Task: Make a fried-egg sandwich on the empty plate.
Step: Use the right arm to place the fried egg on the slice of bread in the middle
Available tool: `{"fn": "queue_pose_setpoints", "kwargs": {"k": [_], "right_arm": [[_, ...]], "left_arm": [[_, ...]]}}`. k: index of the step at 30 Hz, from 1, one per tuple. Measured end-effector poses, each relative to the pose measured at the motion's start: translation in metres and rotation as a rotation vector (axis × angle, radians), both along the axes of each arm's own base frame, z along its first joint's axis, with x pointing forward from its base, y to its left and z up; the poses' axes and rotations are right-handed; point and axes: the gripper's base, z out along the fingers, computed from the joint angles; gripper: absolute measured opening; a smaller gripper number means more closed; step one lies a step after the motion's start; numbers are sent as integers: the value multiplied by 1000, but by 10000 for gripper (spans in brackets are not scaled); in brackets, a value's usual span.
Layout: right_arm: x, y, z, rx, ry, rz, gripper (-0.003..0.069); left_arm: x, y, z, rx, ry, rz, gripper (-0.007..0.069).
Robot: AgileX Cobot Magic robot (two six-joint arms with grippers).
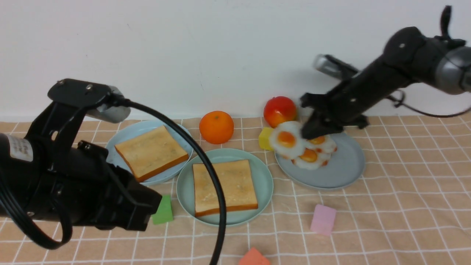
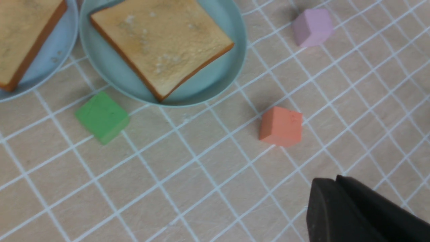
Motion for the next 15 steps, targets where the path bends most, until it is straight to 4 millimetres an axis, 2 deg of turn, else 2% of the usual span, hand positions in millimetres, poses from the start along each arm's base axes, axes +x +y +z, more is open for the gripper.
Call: {"fn": "queue_pose_setpoints", "kwargs": {"k": [2,4,5,6,8,11,13,15], "right_arm": [[-7,21,0,26,-3,63,44],[-16,52,-5,51,4,136,44],[-17,54,-6,51,5,142,44],[-23,73,-14,55,17,177,44],[-26,88,-25,56,30,191,44],[-27,103,-45,50,58,165,53],[-26,104,-49,48,65,152,66],[-23,103,-51,40,51,126,139]], "left_arm": [[0,1,0,-2,7,14,34],[0,1,0,-8,15,27,38],[0,1,0,-9,16,28,39],[0,1,0,-12,20,33,39],[0,1,0,-13,21,34,39],[0,1,0,-14,21,35,45],[0,1,0,-14,21,35,48],[0,1,-1,-6,17,34,52]]}}
